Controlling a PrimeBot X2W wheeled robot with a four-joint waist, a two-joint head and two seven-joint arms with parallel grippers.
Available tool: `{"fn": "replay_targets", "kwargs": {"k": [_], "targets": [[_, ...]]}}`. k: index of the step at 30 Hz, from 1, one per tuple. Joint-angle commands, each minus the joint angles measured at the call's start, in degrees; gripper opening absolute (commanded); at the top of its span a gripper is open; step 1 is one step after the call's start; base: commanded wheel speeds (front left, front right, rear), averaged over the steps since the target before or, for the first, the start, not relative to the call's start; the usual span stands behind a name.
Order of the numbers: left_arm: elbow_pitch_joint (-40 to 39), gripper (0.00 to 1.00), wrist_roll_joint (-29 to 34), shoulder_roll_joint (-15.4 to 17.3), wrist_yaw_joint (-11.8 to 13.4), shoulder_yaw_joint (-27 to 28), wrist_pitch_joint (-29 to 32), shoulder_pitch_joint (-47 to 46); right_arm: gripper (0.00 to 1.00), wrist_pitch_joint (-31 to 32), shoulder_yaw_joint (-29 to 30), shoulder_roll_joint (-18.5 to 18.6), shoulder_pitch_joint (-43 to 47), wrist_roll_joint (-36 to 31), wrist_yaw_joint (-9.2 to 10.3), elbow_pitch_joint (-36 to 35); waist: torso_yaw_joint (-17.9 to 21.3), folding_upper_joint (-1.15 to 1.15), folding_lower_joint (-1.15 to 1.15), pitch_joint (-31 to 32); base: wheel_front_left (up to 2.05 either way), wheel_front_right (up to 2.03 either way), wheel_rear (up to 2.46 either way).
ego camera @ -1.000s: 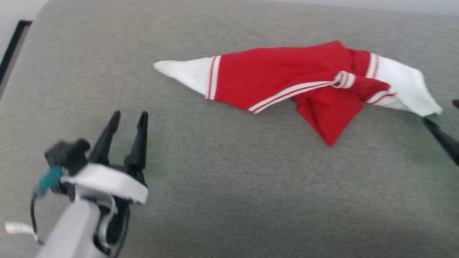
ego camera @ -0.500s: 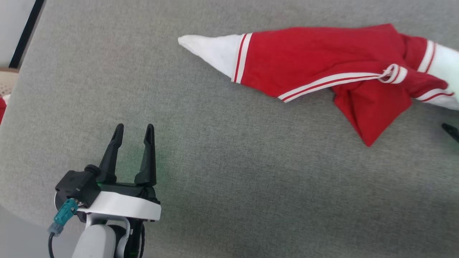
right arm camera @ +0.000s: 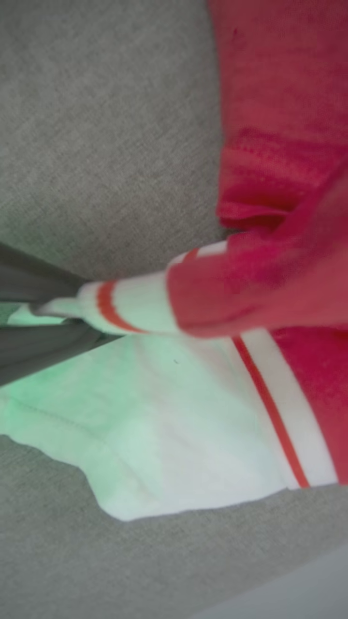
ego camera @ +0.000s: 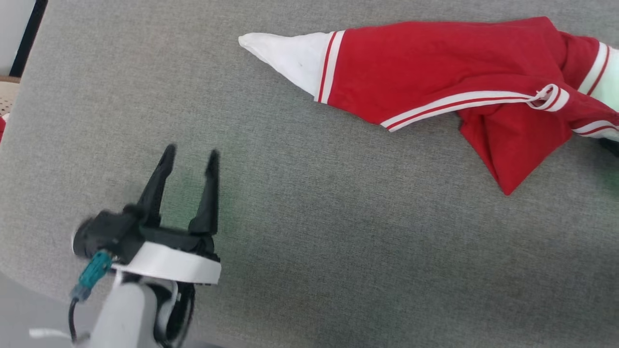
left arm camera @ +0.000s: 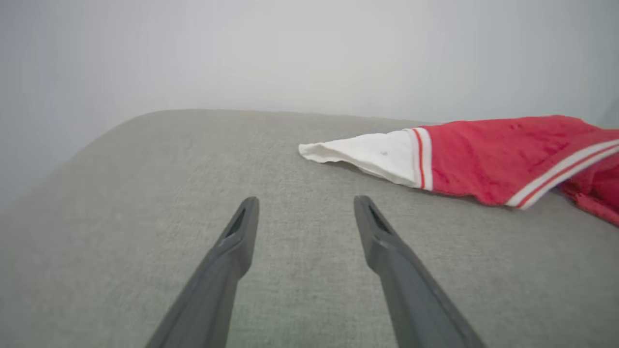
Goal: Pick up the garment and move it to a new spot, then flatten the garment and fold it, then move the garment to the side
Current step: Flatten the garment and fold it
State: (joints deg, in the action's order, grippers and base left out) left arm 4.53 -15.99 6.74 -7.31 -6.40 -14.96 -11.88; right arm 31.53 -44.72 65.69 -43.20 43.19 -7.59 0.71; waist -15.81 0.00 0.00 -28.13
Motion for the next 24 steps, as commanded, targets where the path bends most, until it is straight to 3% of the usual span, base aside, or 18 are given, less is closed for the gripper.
{"fn": "replay_targets", "kwargs": {"k": [1, 3, 6, 12, 15, 19, 24], "targets": [[-0.74, 1.00, 0.97, 2.85, -0.22, -1.77, -0.32, -2.32, 0.00, -0.16, -1.36, -0.51, -0.37, 0.34, 0.17, 1.48, 0.26, 0.00, 0.00, 0.22, 0.00, 0.00, 0.00], [-0.88, 1.00, 0.93, 7.31, -0.18, -6.01, -0.32, -5.18, 0.00, -1.04, -1.96, -0.87, -1.18, 0.85, 0.17, 2.06, 0.42, 0.00, 0.00, 0.52, 0.00, 0.00, 0.00], [0.78, 1.00, -2.80, 16.62, -0.19, -17.11, 1.52, -11.87, 0.00, -1.86, -3.02, -1.09, -1.96, 1.45, 0.17, 2.83, 0.57, 0.00, 0.00, 0.73, 0.00, 0.00, 0.00], [3.31, 1.00, -16.44, 30.89, -0.07, -38.87, 11.73, -32.39, 0.00, -2.27, -5.11, -1.80, -4.73, 1.68, 0.15, 2.30, 2.18, 0.00, 0.00, -1.07, 0.00, 0.00, 0.00], [5.37, 1.00, -21.22, 34.33, -0.07, -49.47, 16.28, -42.68, 0.00, -1.62, -6.14, -2.37, -6.78, 1.33, 0.15, 1.52, 3.50, 0.00, 0.00, -2.57, 0.00, 0.00, 0.00], [9.45, 1.00, -27.58, 35.60, -0.08, -61.90, 19.41, -54.02, 0.00, -0.87, -7.59, -3.09, -9.18, 0.96, 0.15, 0.88, 5.08, 0.00, 0.00, -4.21, 0.00, 0.00, 0.00], [13.89, 1.00, -30.93, 34.89, -0.08, -66.56, 21.03, -60.50, 0.00, -0.64, -9.10, -3.65, -11.00, 0.70, 0.19, 0.61, 6.26, 0.00, 0.00, -5.42, 0.00, 0.00, 0.00]]}}
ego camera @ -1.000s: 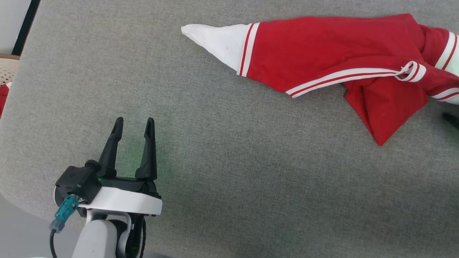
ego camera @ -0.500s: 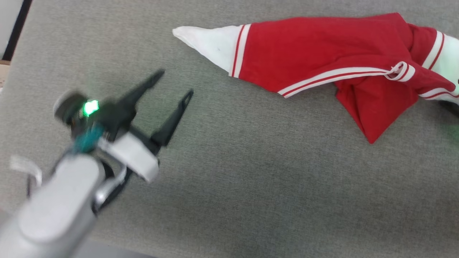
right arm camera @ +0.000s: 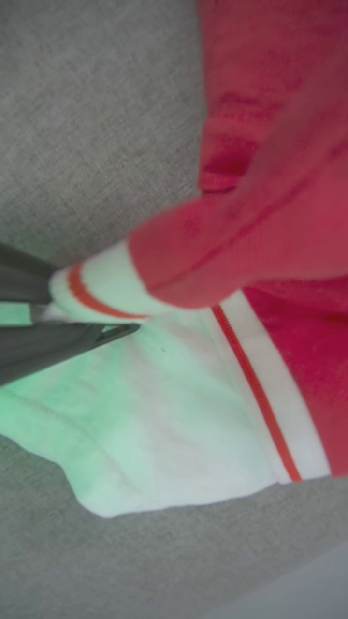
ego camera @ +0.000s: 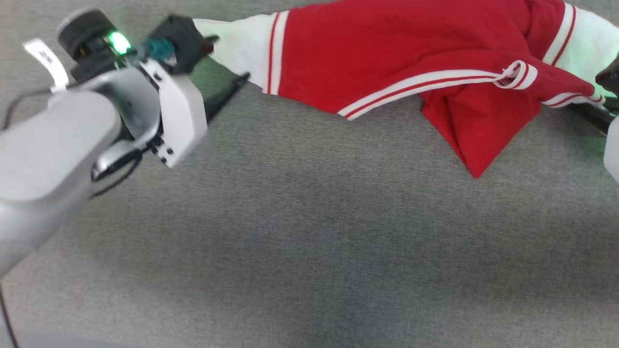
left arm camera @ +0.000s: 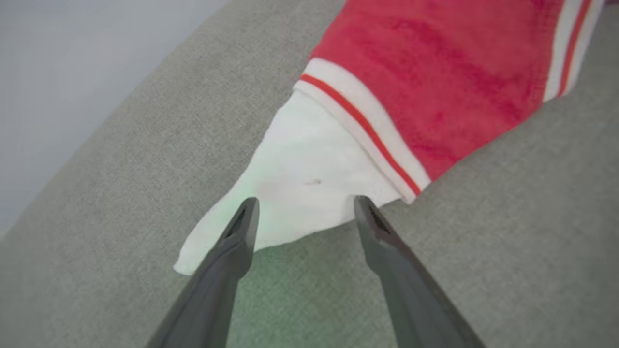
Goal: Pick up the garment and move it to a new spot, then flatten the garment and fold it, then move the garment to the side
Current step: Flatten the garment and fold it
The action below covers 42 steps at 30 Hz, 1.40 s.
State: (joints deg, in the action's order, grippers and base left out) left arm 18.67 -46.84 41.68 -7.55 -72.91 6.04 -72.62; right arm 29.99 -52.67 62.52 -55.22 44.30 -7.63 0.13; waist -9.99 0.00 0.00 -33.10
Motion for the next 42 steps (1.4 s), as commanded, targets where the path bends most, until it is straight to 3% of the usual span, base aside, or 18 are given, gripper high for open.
{"fn": "replay_targets", "kwargs": {"k": [1, 7, 14, 15, 17, 23, 28, 35, 42], "targets": [[0.54, 1.00, 0.24, -0.33, 0.16, -0.33, 0.59, -0.69, 0.00, 0.86, -1.44, -0.57, 0.66, -0.39, 0.28, 1.21, 0.63, 0.00, 0.00, -0.66, 0.00, 0.00, 0.00], [1.00, 1.00, 3.34, -0.96, 0.15, -0.73, 7.32, 2.07, 0.00, 0.81, -3.47, -1.29, -1.25, -0.18, 0.29, 1.27, 1.74, 0.00, 0.00, -1.75, 0.00, 0.00, 0.00], [2.61, 0.97, 3.07, -1.53, 0.16, -1.12, 8.77, 2.10, 0.00, 0.00, -5.69, -2.56, -3.18, 0.17, 0.29, 1.70, 2.53, 0.00, 0.00, -2.70, 0.00, 0.00, 0.00], [2.90, 0.74, 2.76, -1.71, 0.17, -1.14, 8.71, 1.89, 0.00, -0.22, -5.91, -2.69, -3.30, 0.20, 0.29, 1.80, 2.62, 0.00, 0.00, -2.79, 0.00, 0.00, 0.00], [3.54, 0.00, 1.53, -2.01, 0.17, -1.18, 8.51, 1.53, 0.00, -0.65, -6.31, -2.89, -3.84, 0.31, 0.29, 1.99, 2.79, 0.00, 0.00, -2.92, 0.00, 0.00, 0.00], [5.26, 0.00, -1.99, -2.07, 0.16, -0.98, 5.41, 0.59, 0.00, -4.20, -6.14, -3.34, -4.66, 0.55, 0.29, 2.85, 3.28, 0.00, 0.00, -1.63, 0.00, 0.00, 0.00], [6.25, 0.00, -7.23, -1.68, 0.16, -0.46, -0.42, -0.01, 0.00, -8.86, -2.34, -2.95, -3.93, 2.77, 0.27, 3.49, 3.51, 0.00, 0.00, 1.51, 0.00, 0.00, 0.00], [2.37, 0.00, -21.92, 0.51, 0.16, -0.44, -9.88, 0.34, 0.00, -14.02, 5.84, 0.20, 0.48, 6.80, 0.25, 2.25, 3.96, 0.00, 0.00, 7.00, 0.00, 0.00, 0.00], [-4.25, 0.00, -32.77, 3.72, 0.16, -0.44, -11.91, 0.26, 0.00, -16.31, 14.30, 2.09, 4.67, 9.99, 0.25, 2.15, 4.35, 0.00, 0.00, 7.24, 0.00, 0.00, 0.00]]}}
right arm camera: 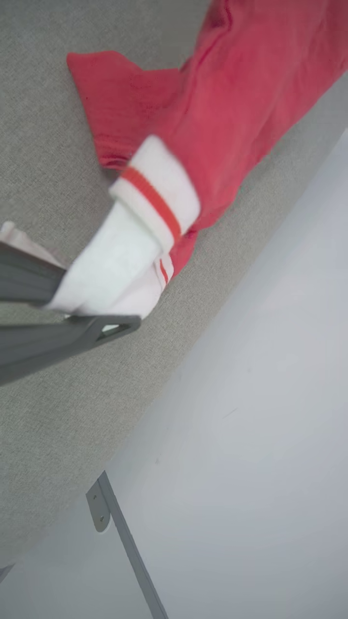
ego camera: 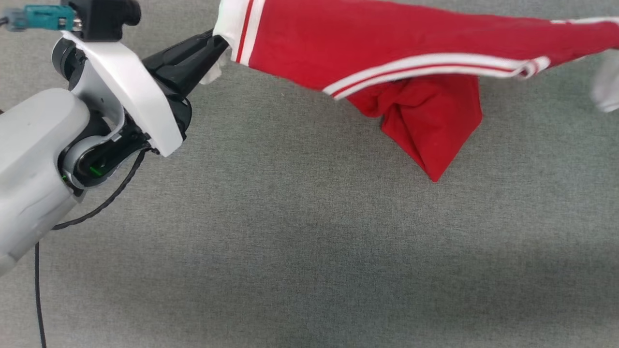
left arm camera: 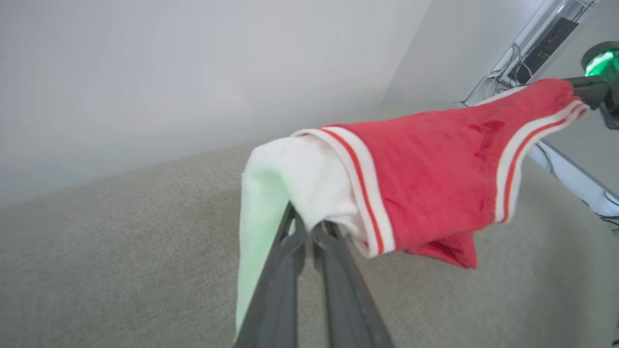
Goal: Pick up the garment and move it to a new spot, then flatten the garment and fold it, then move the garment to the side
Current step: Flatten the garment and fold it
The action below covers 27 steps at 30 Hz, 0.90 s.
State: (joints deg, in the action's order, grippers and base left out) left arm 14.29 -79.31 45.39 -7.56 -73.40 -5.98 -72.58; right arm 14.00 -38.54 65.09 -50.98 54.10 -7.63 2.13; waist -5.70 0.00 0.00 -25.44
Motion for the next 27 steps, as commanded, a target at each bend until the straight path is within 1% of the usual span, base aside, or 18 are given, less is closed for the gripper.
{"fn": "replay_targets", "kwargs": {"k": [1, 2, 3, 5, 7, 9, 12, 14, 17, 20, 22, 24, 27], "targets": [[0.21, 0.00, -1.56, -0.04, 0.17, 0.14, 0.18, -0.33, 0.00, -0.57, 1.65, -1.27, 0.57, 0.36, 0.25, 0.75, 0.15, 0.00, 0.00, -0.94, 0.00, 0.00, 0.00], [0.72, 0.00, -2.46, -0.32, 0.17, 0.47, 0.34, -1.16, 0.00, -0.87, 3.26, -2.45, 0.29, 0.61, 0.26, 1.49, 0.22, 0.00, 0.00, -1.58, 0.00, 0.00, 0.00], [0.72, 0.00, -2.46, -0.32, 0.17, 0.47, 0.34, -1.16, 0.00, -0.87, 3.26, -2.45, 0.29, 0.61, 0.26, 1.49, 0.22, 0.00, 0.00, -1.58, 0.00, 0.00, 0.00], [2.96, 0.00, -4.30, -1.25, 0.17, 1.71, 0.56, -3.56, 0.00, -0.58, 6.40, -5.72, -1.45, 1.15, 0.26, 3.69, 0.54, 0.00, 0.00, -3.10, 0.00, 0.00, 0.00], [5.73, 0.00, -6.50, -2.97, 0.17, 3.49, 0.82, -5.85, 0.00, -0.02, 9.33, -9.70, -4.66, 1.15, 0.26, 5.95, 0.91, 0.00, 0.00, -4.88, 0.00, 0.00, 0.00], [9.55, 0.00, -8.81, -4.42, 0.17, 5.48, 1.99, -9.10, 0.00, 1.16, 11.22, -14.17, -8.96, 0.27, 0.25, 8.44, 1.45, 0.00, 0.00, -6.80, 0.00, 0.00, 0.00], [16.25, 0.00, -10.37, -7.03, 0.17, 8.42, 3.37, -15.42, 0.00, 1.82, 14.31, -20.82, -17.65, -2.48, 0.20, 13.69, 2.37, 0.00, 0.00, -9.24, 0.00, 0.00, 0.00], [21.42, 0.00, -10.93, -8.85, 0.17, 10.24, 3.72, -19.79, 0.00, 0.71, 16.59, -24.61, -23.93, -5.43, 0.20, 18.49, 2.97, 0.00, 0.00, -10.33, 0.00, 0.00, 0.00], [29.19, 0.00, -10.84, -11.61, 0.35, 13.20, 1.51, -26.90, 0.00, -2.27, 20.16, -29.65, -32.96, -10.36, 0.20, 25.62, 3.67, 0.00, 0.00, -11.12, 0.00, 0.00, 0.00], [34.92, 0.00, -11.20, -14.04, 0.30, 15.98, -1.44, -32.70, 0.00, -6.48, 23.77, -33.05, -40.15, -14.72, 0.22, 32.10, 4.24, 0.00, 0.00, -10.86, 0.00, 0.00, 0.00], [37.20, 0.00, -10.79, -15.17, 0.27, 16.99, -3.35, -35.10, 0.00, -8.77, 25.48, -34.44, -43.34, -17.29, 0.23, 35.87, 4.41, 0.00, 0.00, -10.16, 0.00, 0.00, 0.00], [37.67, 0.00, -11.53, -16.01, 0.23, 17.90, -4.22, -36.04, 0.00, -9.65, 26.02, -35.42, -45.00, -18.82, 0.23, 38.85, 4.47, 0.00, 0.00, -9.24, 0.00, 0.00, 0.00], [35.87, 0.00, -11.97, -15.63, 0.20, 17.80, -3.14, -34.55, 0.00, -9.09, 25.05, -35.76, -45.30, -19.81, 0.28, 41.45, 4.64, 0.00, 0.00, -8.49, 0.00, 0.00, 0.00]]}}
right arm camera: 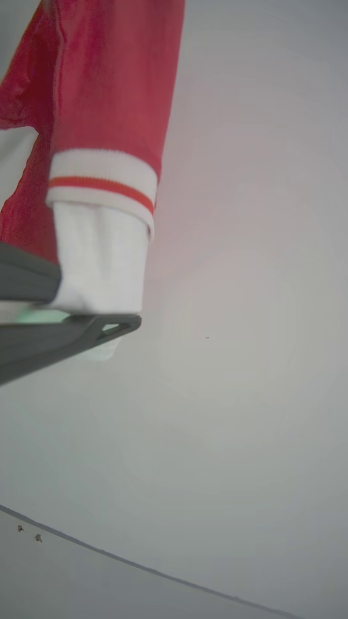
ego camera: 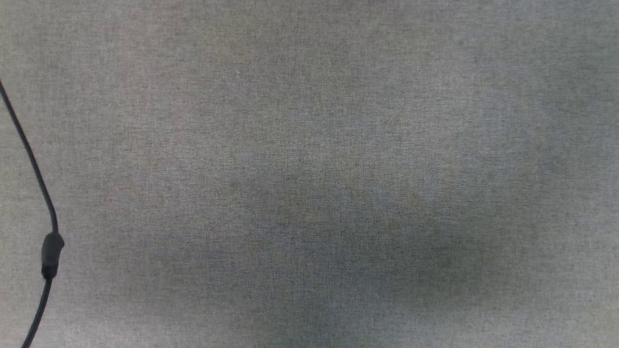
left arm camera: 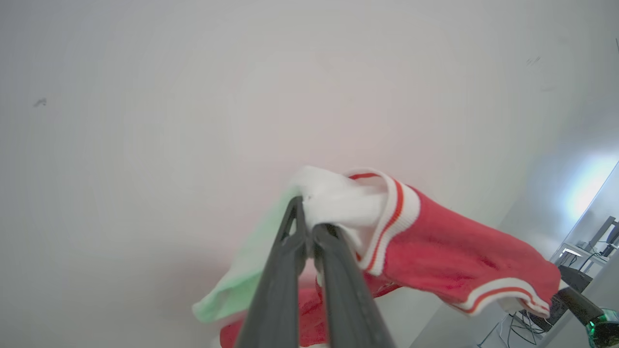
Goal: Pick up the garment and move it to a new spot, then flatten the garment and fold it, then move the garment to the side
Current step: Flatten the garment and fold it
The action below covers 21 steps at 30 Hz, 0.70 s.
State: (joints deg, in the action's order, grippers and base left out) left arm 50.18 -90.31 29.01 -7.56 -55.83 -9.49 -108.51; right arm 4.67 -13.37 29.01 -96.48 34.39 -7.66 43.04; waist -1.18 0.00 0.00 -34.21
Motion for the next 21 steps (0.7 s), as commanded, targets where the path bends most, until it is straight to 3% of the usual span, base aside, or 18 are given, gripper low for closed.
{"fn": "replay_targets", "kwargs": {"k": [1, 8, 15, 21], "targets": [[-0.51, 0.00, -1.03, 1.16, 0.20, 0.04, 0.63, 2.56, 0.00, 0.18, -0.46, 0.26, 0.92, 0.15, 0.31, 0.95, 0.16, 0.00, 0.00, 0.45, 0.00, 0.00, 0.00], [-8.94, 0.00, -3.85, 3.48, 0.18, -0.76, 4.00, 13.59, 0.00, 2.50, -5.92, 2.66, 9.81, 3.96, 0.30, -1.83, -0.13, 0.00, 0.00, 1.51, 0.00, 0.00, 0.00], [-24.56, 0.00, -5.65, 10.74, 0.17, -3.88, 4.81, 34.50, 0.00, 7.25, -11.54, 9.21, 30.52, 10.54, 0.30, -14.24, -0.23, 0.00, 0.00, 4.61, 0.00, 0.00, 0.00], [-33.40, 0.00, -4.50, 15.89, 0.17, -6.54, 2.54, 48.62, 0.00, 11.03, -9.86, 14.68, 47.72, 15.24, 0.30, -23.44, -0.86, 0.00, 0.00, 7.31, 0.00, 0.00, 0.00]]}}
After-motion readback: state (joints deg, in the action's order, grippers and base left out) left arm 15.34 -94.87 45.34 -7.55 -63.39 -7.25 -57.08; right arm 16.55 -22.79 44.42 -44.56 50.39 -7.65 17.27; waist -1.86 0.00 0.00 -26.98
